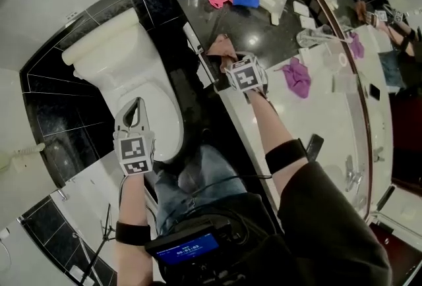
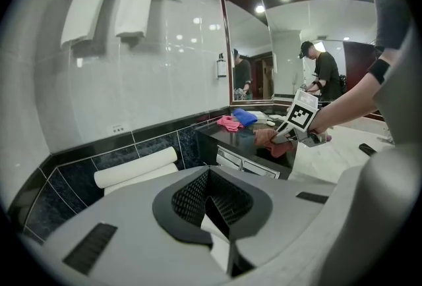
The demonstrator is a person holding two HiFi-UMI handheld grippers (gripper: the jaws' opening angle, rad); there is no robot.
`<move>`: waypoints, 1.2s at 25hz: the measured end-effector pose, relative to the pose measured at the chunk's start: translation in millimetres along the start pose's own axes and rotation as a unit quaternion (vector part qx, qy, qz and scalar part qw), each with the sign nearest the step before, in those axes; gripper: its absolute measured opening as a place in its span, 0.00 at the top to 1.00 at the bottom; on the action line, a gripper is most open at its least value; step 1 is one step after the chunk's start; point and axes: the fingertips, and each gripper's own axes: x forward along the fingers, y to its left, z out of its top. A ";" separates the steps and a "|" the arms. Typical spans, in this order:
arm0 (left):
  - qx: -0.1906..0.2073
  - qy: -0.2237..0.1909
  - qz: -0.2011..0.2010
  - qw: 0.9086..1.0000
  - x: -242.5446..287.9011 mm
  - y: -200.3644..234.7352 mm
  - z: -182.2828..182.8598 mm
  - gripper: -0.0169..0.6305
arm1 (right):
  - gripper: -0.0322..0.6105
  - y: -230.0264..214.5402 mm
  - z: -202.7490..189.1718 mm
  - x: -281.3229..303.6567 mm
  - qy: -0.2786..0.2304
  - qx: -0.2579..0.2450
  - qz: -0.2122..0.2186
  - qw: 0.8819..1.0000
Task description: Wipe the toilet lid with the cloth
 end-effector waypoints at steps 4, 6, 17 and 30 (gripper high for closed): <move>-0.006 0.008 0.009 1.000 9.6 -2.7 -2.3 0.97 | 0.78 -3.3 -13.1 18.6 0.022 -0.009 0.021 1.000; -0.008 0.010 0.012 1.000 11.6 -3.1 -2.9 0.97 | 0.69 -4.2 -20.0 25.3 0.030 -0.011 0.025 0.999; -0.015 0.005 0.021 1.000 -0.3 10.2 -4.0 0.97 | 0.56 -8.3 -23.0 22.6 0.032 0.013 0.030 0.999; -0.022 -0.026 0.030 0.999 -65.8 51.0 11.4 0.97 | 0.65 40.3 23.2 -56.7 -0.040 0.027 0.024 0.999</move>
